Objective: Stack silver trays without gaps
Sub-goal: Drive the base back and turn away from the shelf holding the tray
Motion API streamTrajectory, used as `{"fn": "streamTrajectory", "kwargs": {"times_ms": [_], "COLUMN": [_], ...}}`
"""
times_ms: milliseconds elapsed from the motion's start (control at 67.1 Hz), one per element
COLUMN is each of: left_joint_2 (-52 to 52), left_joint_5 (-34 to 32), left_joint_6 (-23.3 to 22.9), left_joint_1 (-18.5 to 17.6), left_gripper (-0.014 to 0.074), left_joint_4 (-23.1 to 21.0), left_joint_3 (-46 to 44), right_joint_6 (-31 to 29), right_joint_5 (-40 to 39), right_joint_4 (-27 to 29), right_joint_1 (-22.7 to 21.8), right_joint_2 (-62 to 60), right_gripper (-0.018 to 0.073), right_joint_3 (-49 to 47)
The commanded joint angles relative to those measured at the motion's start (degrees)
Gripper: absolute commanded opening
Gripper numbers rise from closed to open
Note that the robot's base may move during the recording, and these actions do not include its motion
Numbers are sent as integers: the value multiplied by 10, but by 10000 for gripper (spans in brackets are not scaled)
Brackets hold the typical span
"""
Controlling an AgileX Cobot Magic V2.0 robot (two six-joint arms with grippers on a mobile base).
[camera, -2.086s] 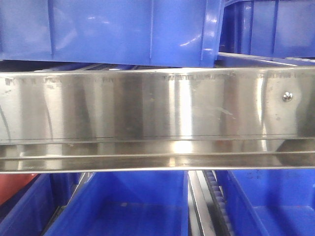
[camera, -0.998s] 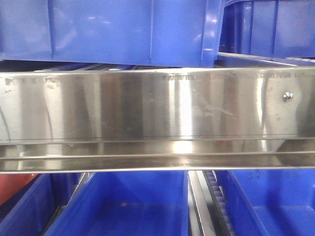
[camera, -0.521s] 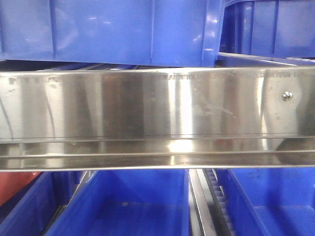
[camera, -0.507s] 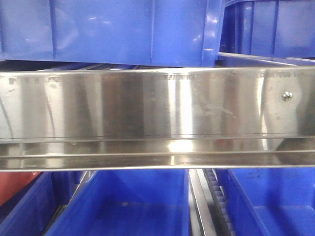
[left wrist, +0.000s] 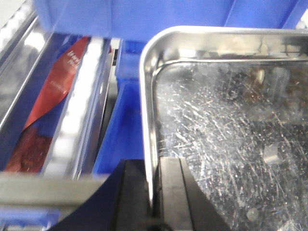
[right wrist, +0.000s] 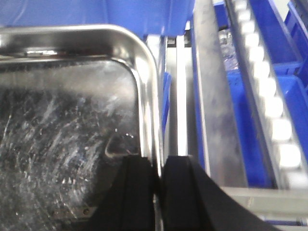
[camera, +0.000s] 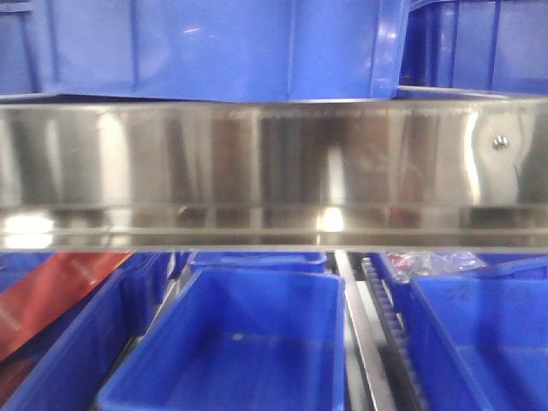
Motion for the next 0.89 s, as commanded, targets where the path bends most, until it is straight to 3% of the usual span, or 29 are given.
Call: {"fn": "streamTrajectory", "kwargs": {"times_ms": [0,879], "left_joint_2": [5,5], "left_joint_5": [-50,-50], "left_joint_6": [2,2], "left_joint_1": [-6,-6], "left_gripper": [-16,-16], "left_joint_4": [2,2], "left_joint_3": [-4,-4], "right_joint_6": [0,0], "right_joint_5": [-79,-79], "right_joint_4": [-6,-6], "right_joint_1": [6,6], "right_joint_2": [-1,-1], "right_gripper": [-21,-21], "right_joint_3": [-1,-1]}}
